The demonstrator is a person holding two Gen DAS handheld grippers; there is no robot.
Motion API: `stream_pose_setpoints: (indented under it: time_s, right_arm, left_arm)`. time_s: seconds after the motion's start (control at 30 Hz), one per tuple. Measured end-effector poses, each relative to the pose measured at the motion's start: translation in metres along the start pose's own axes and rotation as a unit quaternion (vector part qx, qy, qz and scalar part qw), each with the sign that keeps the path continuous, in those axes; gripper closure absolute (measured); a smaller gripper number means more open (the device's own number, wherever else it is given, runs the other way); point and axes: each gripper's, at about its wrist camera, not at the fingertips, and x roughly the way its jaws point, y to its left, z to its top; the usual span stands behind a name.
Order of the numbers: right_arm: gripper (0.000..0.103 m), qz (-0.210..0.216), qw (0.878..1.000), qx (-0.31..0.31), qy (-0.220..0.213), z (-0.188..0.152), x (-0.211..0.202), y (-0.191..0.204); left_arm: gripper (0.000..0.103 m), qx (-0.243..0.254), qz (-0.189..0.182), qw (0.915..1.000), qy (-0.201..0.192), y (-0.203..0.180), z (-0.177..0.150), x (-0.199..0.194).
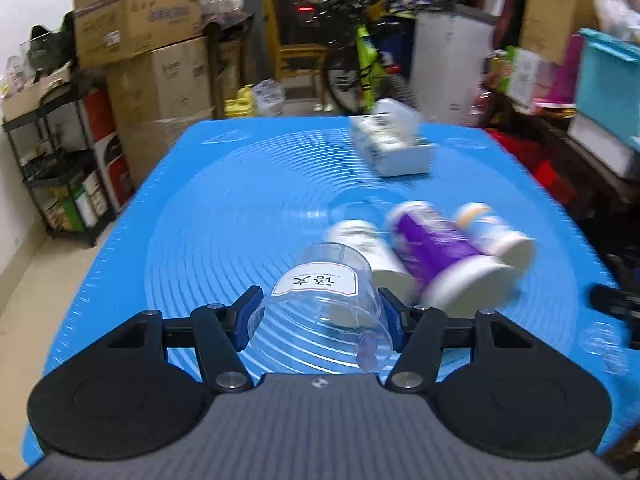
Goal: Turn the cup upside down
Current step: 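Lift the clear cup with the left tool toward the right tool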
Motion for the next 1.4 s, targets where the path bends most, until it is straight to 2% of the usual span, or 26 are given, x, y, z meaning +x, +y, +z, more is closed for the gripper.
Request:
stream_pose_setpoints:
  time_s: [0.17, 0.33, 0.53, 0.6, 0.8, 0.9, 1.0, 1.3, 1.4]
  right_arm:
    - [0.002, -0.001, 1.000, 0.003, 0.007, -0.004, -0.006, -0.007]
    - [0.003, -0.002, 1.000, 0.011, 0.016, -0.008, -0.007, -0.015]
    - [0.003, -0.004, 0.999, 0.019, 0.026, -0.013, -0.004, -0.022]
    - [0.003, -0.004, 0.999, 0.019, 0.029, -0.014, -0.003, -0.022]
    - [0.002, -0.007, 0.999, 0.020, 0.037, -0.016, 0.001, -0.023]
    - [0.002, -0.006, 0.999, 0.018, 0.038, -0.017, 0.001, -0.022]
    - [0.003, -0.007, 0.999, 0.015, 0.037, -0.017, -0.001, -0.020]
    - [0.003, -0.006, 0.999, 0.015, 0.039, -0.014, -0.003, -0.019]
    - [0.003, 0.017, 0.998, 0.038, 0.055, -0.006, -0.005, -0.022]
  left_arm:
    - [0.040, 0.014, -0.038, 0.9991, -0.011, -0.040, -0.010, -0.007]
    - [0.040, 0.003, -0.076, 0.9965, 0.034, -0.067, -0.025, 0.018]
    - [0.040, -0.003, -0.078, 0.9957, 0.049, -0.089, -0.036, 0.046]
    - [0.040, 0.004, -0.068, 0.9961, 0.056, -0.092, -0.038, 0.055]
    - [0.037, 0.014, -0.063, 0.9949, 0.077, -0.094, -0.049, 0.062]
    - [0.026, 0.022, -0.073, 0.9941, 0.077, -0.095, -0.051, 0.061]
    - [0.021, 0.026, -0.065, 0.9949, 0.073, -0.094, -0.053, 0.059]
    - [0.019, 0.032, -0.068, 0.9954, 0.060, -0.093, -0.049, 0.042]
    - [0.015, 0.036, -0.076, 0.9951, 0.051, -0.087, -0.045, 0.024]
